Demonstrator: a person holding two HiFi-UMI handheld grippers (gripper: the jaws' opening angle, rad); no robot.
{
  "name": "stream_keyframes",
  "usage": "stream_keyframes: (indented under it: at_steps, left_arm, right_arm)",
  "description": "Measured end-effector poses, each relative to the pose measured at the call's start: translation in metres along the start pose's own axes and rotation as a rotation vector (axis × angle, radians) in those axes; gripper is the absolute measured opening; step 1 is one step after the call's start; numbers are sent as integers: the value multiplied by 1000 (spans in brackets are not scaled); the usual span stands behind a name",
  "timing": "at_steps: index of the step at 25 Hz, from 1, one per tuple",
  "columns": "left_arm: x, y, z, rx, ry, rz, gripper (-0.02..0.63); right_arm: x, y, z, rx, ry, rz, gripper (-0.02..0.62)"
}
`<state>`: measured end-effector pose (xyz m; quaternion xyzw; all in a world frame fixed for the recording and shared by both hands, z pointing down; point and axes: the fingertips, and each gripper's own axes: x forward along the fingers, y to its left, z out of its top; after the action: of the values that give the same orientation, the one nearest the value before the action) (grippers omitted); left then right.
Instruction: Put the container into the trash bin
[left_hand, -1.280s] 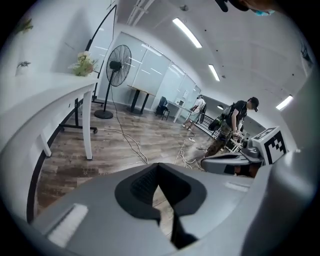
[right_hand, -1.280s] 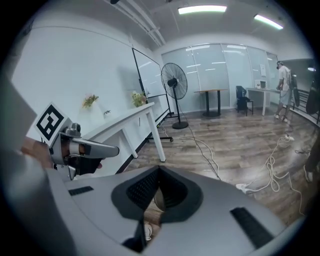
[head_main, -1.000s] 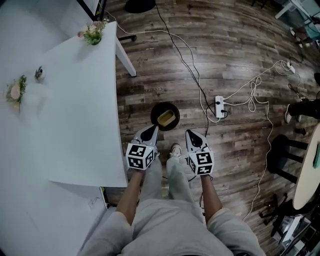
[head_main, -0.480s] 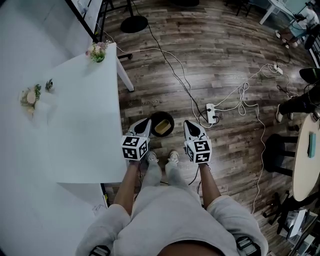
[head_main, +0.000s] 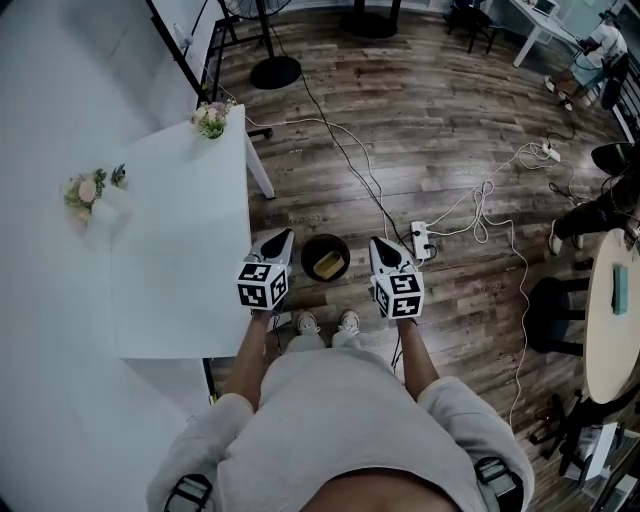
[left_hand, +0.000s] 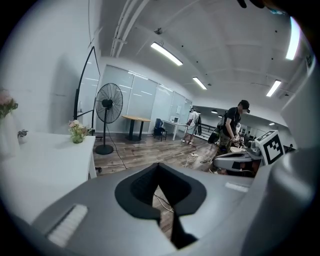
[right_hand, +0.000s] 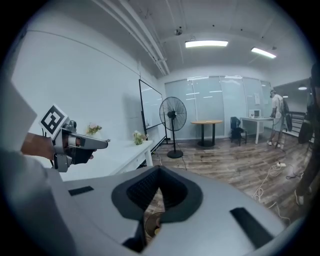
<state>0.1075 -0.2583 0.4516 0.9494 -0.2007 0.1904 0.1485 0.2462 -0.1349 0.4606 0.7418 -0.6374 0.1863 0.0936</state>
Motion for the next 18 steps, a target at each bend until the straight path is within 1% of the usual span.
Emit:
stream_keyframes:
  at_steps: [3,9,14,18]
  left_arm:
    - [-12,0,0,-1,-12,7,11]
    - [-29,0,23,13,-56,28,11]
    - [-40,8,25,-1,-74,53,11]
    - [-48,11,18,-14,-77,65,11]
  right_arm:
    - [-7,4,3,-10,-4,0,14]
    - [-18,2,23,-31,-35,-10,14]
    - [-25,3,25,-50,-34,-14,14]
    - [-32,-1,20,-39,-30,-30,14]
